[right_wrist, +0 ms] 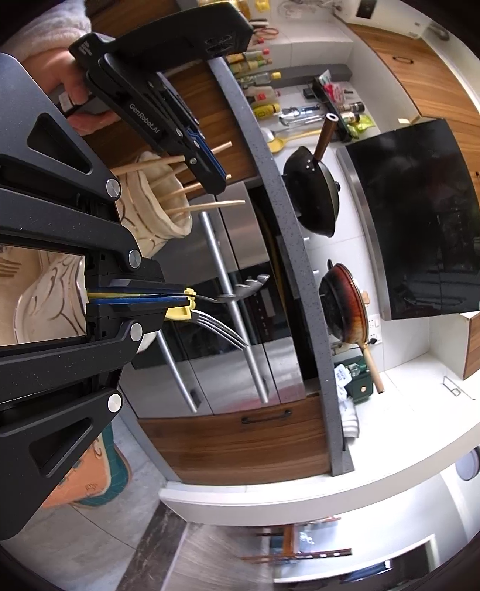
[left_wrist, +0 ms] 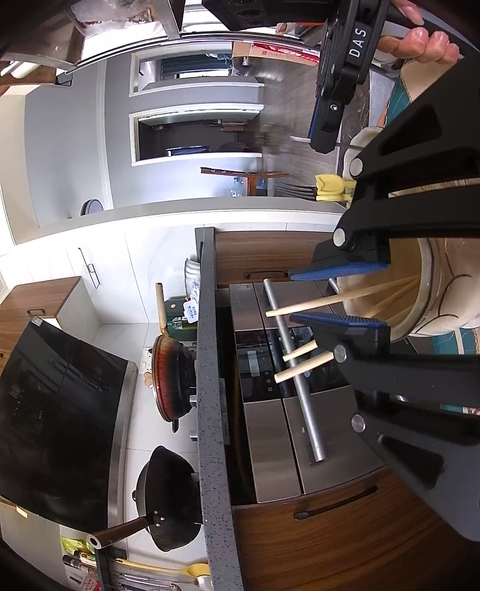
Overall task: Organize utensils
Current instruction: 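Release chopstick into the tall cup and spoon into the small cup, then grasp a chopstick with the left tool and raise it over the tall cup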
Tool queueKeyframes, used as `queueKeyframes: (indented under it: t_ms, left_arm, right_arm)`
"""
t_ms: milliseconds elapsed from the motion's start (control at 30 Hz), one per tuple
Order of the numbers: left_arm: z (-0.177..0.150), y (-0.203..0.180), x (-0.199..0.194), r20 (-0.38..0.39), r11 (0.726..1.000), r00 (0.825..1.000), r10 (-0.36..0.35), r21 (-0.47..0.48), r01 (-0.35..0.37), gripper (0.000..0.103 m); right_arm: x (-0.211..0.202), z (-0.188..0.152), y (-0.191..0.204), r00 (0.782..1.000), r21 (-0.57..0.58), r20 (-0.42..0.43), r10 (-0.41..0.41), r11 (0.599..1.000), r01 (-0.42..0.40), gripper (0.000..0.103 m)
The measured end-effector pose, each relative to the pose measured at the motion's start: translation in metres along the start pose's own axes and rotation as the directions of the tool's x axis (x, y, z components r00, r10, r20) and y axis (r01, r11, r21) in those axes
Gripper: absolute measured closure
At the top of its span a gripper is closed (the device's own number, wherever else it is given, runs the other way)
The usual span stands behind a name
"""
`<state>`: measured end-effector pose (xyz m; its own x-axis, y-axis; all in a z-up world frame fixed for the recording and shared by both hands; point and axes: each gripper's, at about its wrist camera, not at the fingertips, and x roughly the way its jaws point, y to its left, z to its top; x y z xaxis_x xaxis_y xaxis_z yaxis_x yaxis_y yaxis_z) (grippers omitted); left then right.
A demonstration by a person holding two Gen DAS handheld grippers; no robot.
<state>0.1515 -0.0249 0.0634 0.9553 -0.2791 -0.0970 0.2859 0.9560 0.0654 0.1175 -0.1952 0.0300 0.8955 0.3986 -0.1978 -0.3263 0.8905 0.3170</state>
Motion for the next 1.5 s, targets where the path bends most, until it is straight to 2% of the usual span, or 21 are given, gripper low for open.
queueKeyframes:
  t_ms: [67,133,200,233,267,300,367,467,567,667,767,833,933,1033,1067,1167,1267,1300,1333,1367,1500]
  left_arm:
    - [0.001,0.000,-0.006,0.014,1.000,1.000,0.001,0.004,-0.001,0.085]
    - [0.003,0.001,-0.011,0.015,1.000,1.000,-0.002,0.003,0.002,0.085]
    - [0.003,0.002,-0.016,0.013,1.000,1.000,-0.003,-0.001,0.003,0.085]
    - [0.003,0.004,-0.020,0.008,1.000,1.000,-0.006,-0.006,0.006,0.085]
    - [0.003,0.005,-0.025,0.002,1.000,1.000,-0.008,-0.013,0.008,0.081]
    - [0.002,0.006,-0.028,-0.002,1.000,1.000,-0.013,-0.020,0.013,0.073]
    - [-0.001,0.007,-0.039,-0.015,0.999,1.000,-0.021,-0.027,0.021,0.065]
    - [-0.011,0.005,-0.051,-0.061,1.000,0.998,-0.022,-0.019,0.021,0.065]
    - [-0.025,-0.001,-0.063,-0.115,0.999,0.993,-0.033,-0.023,0.030,0.060]
    - [-0.040,-0.008,-0.070,-0.175,0.998,0.983,-0.057,-0.042,0.050,0.060]
    - [-0.052,-0.019,-0.069,-0.240,0.995,0.966,-0.096,-0.059,0.084,0.060]
    - [-0.058,-0.027,-0.065,-0.279,0.996,0.956,-0.086,-0.037,0.079,0.060]
    - [-0.066,-0.037,-0.054,-0.353,0.996,0.931,-0.089,-0.029,0.084,0.060]
    - [-0.071,-0.043,-0.047,-0.397,0.997,0.914,-0.081,-0.020,0.080,0.064]
    - [-0.072,-0.044,-0.045,-0.405,0.997,0.911,-0.082,-0.019,0.081,0.072]
    - [-0.073,-0.045,-0.040,-0.420,0.997,0.904,-0.081,-0.024,0.078,0.080]
    - [-0.074,-0.044,-0.031,-0.443,0.997,0.893,-0.079,-0.038,0.069,0.081]
    - [-0.075,-0.042,-0.029,-0.450,0.997,0.889,-0.080,-0.049,0.065,0.089]
    - [-0.074,-0.041,-0.028,-0.454,0.996,0.887,-0.083,-0.059,0.063,0.092]
    - [-0.074,-0.038,-0.026,-0.454,0.995,0.887,-0.087,-0.074,0.060,0.096]
    - [-0.065,-0.031,-0.034,-0.422,0.993,0.901,-0.096,-0.105,0.056,0.097]
  right_arm:
    - [-0.001,0.000,0.001,1.000,-0.004,0.003,0.005,1.000,-0.005,0.088]
    - [-0.002,0.000,0.002,1.000,-0.004,0.001,0.005,1.000,-0.005,0.086]
    - [-0.005,0.000,0.003,1.000,-0.001,0.007,0.006,1.000,-0.006,0.078]
    - [-0.008,0.000,0.003,1.000,0.001,0.014,0.007,1.000,-0.007,0.070]
    - [-0.010,0.001,0.003,1.000,0.002,0.018,0.009,1.000,-0.009,0.066]
    - [-0.014,0.001,0.004,1.000,0.001,0.024,0.008,1.000,-0.008,0.064]
    - [-0.020,0.002,0.005,0.999,-0.008,0.037,0.001,1.000,-0.001,0.060]
    - [-0.030,0.002,0.007,0.999,-0.015,0.049,-0.004,1.000,0.005,0.057]
    - [-0.039,0.000,0.009,0.999,-0.020,0.053,-0.008,1.000,0.009,0.052]
    - [-0.048,-0.004,0.009,0.999,-0.009,0.051,-0.005,1.000,0.005,0.045]
    - [-0.053,-0.010,0.009,0.999,0.002,0.044,0.003,1.000,-0.003,0.044]
    - [-0.056,-0.012,0.010,0.999,-0.002,0.042,0.001,1.000,-0.001,0.044]
    - [-0.060,-0.015,0.011,0.999,-0.014,0.046,-0.005,1.000,0.006,0.044]
    - [-0.064,-0.017,0.008,0.999,-0.005,0.048,-0.004,1.000,0.004,0.044]
    - [-0.065,-0.017,0.007,0.999,0.001,0.048,-0.003,1.000,0.003,0.044]
    - [-0.065,-0.017,0.001,0.999,0.021,0.047,0.002,1.000,-0.003,0.044]
    - [-0.067,-0.018,-0.001,0.999,0.031,0.047,0.010,0.999,-0.012,0.044]
    - [-0.067,-0.018,-0.001,0.999,0.029,0.049,0.010,1.000,-0.012,0.044]
    - [-0.067,-0.018,-0.002,0.999,0.027,0.049,0.011,1.000,-0.012,0.044]
    - [-0.067,-0.018,-0.002,0.999,0.029,0.048,0.011,1.000,-0.013,0.044]
    - [-0.068,-0.019,-0.003,0.999,0.025,0.044,0.016,1.000,-0.017,0.044]
